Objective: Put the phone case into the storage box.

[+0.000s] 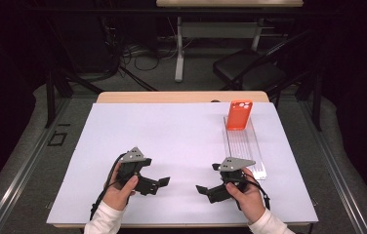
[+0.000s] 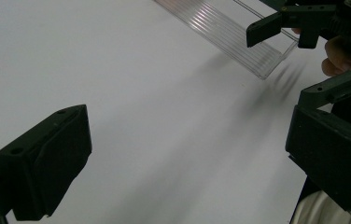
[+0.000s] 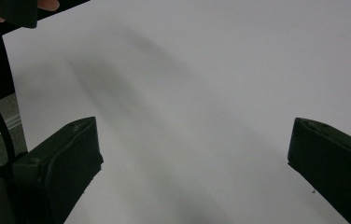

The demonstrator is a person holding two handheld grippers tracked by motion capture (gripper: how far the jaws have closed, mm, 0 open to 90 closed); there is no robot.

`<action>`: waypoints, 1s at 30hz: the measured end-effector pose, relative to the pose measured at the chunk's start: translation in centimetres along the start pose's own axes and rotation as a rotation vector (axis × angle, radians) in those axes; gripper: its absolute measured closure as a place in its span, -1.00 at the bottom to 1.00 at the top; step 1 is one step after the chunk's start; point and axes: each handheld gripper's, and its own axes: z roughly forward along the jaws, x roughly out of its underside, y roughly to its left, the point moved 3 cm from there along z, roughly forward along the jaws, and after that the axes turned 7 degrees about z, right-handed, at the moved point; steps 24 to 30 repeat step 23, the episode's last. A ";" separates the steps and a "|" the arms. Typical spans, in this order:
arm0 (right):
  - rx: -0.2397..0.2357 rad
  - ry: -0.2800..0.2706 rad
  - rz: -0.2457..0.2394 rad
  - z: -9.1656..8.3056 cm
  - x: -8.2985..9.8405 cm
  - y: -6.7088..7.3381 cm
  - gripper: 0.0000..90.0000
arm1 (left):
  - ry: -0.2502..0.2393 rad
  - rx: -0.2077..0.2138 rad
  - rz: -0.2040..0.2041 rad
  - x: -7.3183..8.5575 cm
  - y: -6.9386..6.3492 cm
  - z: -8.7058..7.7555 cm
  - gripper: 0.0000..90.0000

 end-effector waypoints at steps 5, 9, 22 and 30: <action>0.002 0.000 0.002 0.0 0.0 0.0 -0.95 | 0.001 0.001 -0.002 0.0 0.0 0.0 -0.99; 0.001 -0.001 0.002 -0.1 0.0 -0.1 -0.95 | -0.001 -0.001 -0.004 0.0 0.1 0.0 -0.99; -0.004 0.005 0.022 -0.1 0.1 -0.2 -0.95 | -0.008 -0.010 -0.017 0.0 0.5 -0.2 -0.99; -0.003 0.005 0.022 -0.1 0.1 -0.3 -0.95 | -0.008 -0.011 -0.016 0.0 0.5 -0.2 -0.99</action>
